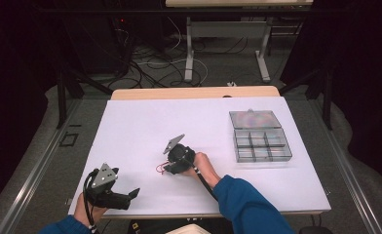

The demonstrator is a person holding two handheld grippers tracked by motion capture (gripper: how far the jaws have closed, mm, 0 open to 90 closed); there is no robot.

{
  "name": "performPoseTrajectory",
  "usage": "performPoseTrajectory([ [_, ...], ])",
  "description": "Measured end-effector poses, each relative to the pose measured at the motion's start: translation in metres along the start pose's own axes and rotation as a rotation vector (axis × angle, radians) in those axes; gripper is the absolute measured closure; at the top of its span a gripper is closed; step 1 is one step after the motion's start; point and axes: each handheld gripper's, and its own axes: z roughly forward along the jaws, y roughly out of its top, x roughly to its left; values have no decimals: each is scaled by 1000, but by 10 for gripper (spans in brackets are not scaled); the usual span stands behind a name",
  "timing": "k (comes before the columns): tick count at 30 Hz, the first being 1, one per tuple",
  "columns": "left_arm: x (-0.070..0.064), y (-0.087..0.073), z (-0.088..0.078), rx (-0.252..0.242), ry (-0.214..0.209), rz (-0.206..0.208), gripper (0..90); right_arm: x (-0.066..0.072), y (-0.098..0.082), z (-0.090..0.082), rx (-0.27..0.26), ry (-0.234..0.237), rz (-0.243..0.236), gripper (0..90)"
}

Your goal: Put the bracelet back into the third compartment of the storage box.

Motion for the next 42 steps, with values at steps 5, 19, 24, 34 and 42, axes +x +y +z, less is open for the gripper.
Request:
performPoseTrajectory([
  [5, 0, 0, 0, 0, 3, 1, 3, 1, 0, 1, -2, 9, 0, 706],
  [19, 0, 0, 0, 1, 2, 0, 3, 1, -1, 0, 0, 8, 26, 878],
  [24, 0, 0, 0, -1, 2, 2, 3, 0, -1, -2, -10, 6, 14, 900],
  [34, -1, 0, 1, -7, 1, 0, 3, 0, -1, -13, -35, -7, 14, 900],
  [42, -1, 0, 0, -7, 1, 2, 3, 1, -1, -22, -48, -14, 17, 900],
])
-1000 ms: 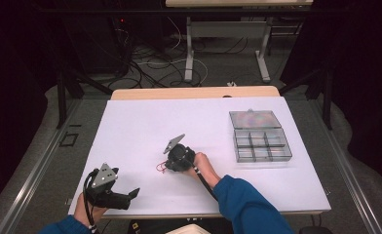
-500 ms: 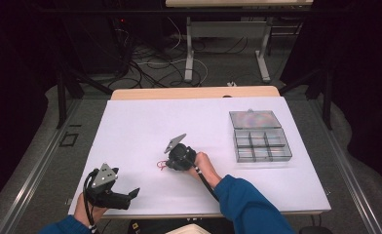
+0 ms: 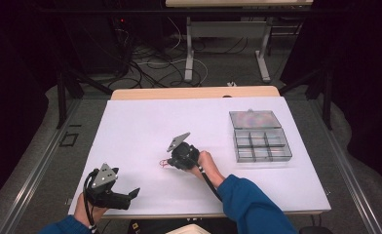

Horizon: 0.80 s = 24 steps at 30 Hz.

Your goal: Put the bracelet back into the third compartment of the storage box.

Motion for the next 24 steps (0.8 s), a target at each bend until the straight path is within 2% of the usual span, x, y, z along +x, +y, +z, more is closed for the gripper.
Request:
performPoseTrajectory([
  [10, 0, 0, 0, -2, 2, 0, 3, 2, 0, -12, -3, -11, -21, 900],
  [16, 0, 0, 0, -4, 1, 3, 2, 1, -2, -21, -15, -19, -16, 900],
  [18, 0, 0, 0, -3, -1, 0, 2, 2, -4, -24, -7, -23, -1, 900],
  [21, 0, 0, 0, -3, 1, 1, 3, 0, -7, -28, -13, -27, -17, 900],
  [24, -1, 0, 0, -10, 10, 0, 2, 0, -9, -33, -10, -31, 4, 900],
])
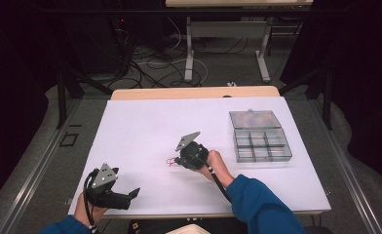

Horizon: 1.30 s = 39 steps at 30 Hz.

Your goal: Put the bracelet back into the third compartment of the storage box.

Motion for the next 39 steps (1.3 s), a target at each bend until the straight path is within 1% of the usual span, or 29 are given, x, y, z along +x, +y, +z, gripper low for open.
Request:
performPoseTrajectory([
  [1, 0, 0, 0, 2, -3, 0, 2, -1, -2, -3, -10, -5, -4, 900],
  [3, 0, 0, -1, 6, -7, 2, 2, -1, -3, -5, -7, -4, -2, 900],
  [4, 0, 1, -1, 9, -4, 3, 2, -1, -4, -7, -2, -18, 8, 900],
  [6, 0, 1, -1, 11, -4, 3, 2, -2, -7, -11, 0, -16, -2, 900],
  [8, 0, 1, -1, 9, -4, 3, 2, -2, -9, -15, 0, -24, 11, 900],
  [9, 0, 0, -1, 7, -4, 2, 2, -2, -10, -17, -2, -19, 11, 900],
  [10, 0, 0, 0, 6, -7, 0, 3, -3, -11, -18, -7, -24, 3, 900],
  [11, 0, 0, 0, 6, -7, 1, 2, -2, -12, -20, 2, -18, 12, 900],
  [12, 0, 1, -1, 12, -3, 4, 2, -3, -13, -22, -4, -22, 5, 900],
  [13, 0, 1, -1, 10, -4, 3, 3, -3, -15, -26, -1, -25, 17, 900],
  [15, 0, 0, -1, 9, -4, 2, 2, -3, -16, -27, -1, -26, 16, 900],
  [17, -1, 1, -1, 8, -7, 4, 2, -3, -18, -30, -12, -23, 15, 900],
  [18, -1, 1, -1, 9, -9, 5, 2, -3, -19, -32, -6, -32, 21, 900],
  [19, -1, 1, -1, 10, -8, 6, 2, -3, -19, -34, -15, -24, 10, 900],
  [20, -1, 0, -1, 5, -12, 6, 2, -3, -20, -36, -13, -24, 19, 900],
  [21, -1, 0, -1, 1, -11, 6, 2, -3, -21, -37, -22, -33, 19, 900],
  [22, -1, 0, -1, 0, -11, 6, 2, -3, -22, -40, -15, -36, 27, 900],
  [23, -1, 0, -1, 2, -11, 6, 2, -3, -24, -41, -19, -32, 17, 900],
  [25, -1, 1, -1, 3, -11, 6, 2, -2, -26, -45, -17, -38, 32, 900],
  [26, -1, 1, -1, 3, -11, 7, 2, -2, -27, -46, -28, -44, 28, 900],
  [27, -1, 1, -1, 1, -9, 6, 2, -3, -29, -51, -26, -42, 21, 900],
  [28, -1, 1, -1, 1, -9, 6, 2, -3, -29, -51, -26, -42, 21, 900],
  [29, -1, 1, -1, 2, -9, 6, 2, -2, -30, -53, -27, -43, 32, 900],
  [31, -1, 1, -1, 1, -8, 6, 2, -1, -32, -57, -37, -47, 37, 900],
  [32, -1, 1, -1, 2, -8, 7, 2, -2, -33, -60, -36, -45, 22, 900],
  [34, -1, 1, -1, 2, -8, 8, 2, -1, -35, -64, -44, -55, 39, 900],
  [35, -1, 1, -1, 1, -7, 8, 2, -2, -37, -66, -48, -56, 35, 900],
  [37, -1, 1, -1, 1, -7, 9, 2, -3, -41, -71, -41, -57, 45, 900],
  [39, -1, 1, -1, 4, -6, 10, 2, -4, -45, -75, -46, -72, 44, 900],
])
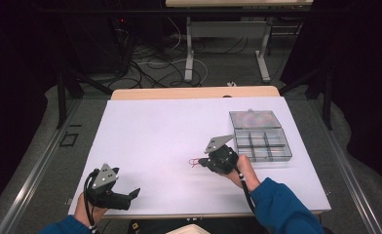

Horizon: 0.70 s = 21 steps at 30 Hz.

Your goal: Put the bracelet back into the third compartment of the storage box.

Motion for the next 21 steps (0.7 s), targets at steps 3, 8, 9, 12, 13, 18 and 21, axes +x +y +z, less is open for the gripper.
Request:
performPoseTrajectory([
  [3, 0, 0, 0, 1, 5, 3, 2, -2, -6, -7, 7, -1, 10, 900],
  [8, 0, 0, 0, 3, 7, 3, 2, -4, -11, -16, -2, -18, 24, 900],
  [9, 0, 0, 0, 2, 4, 2, 2, -4, -13, -17, -11, -19, 19, 900],
  [12, 0, 0, 0, 1, 4, 0, 2, -4, -16, -23, -11, -27, 33, 900],
  [13, 0, 0, 0, 1, 5, 2, 2, -4, -18, -24, -11, -31, 32, 900],
  [18, 0, 0, 0, 0, 5, 2, 2, -6, -25, -33, -11, -41, 46, 900],
  [21, 0, 0, -1, 2, 8, 3, 2, -7, -30, -41, -20, -53, 59, 900],
])
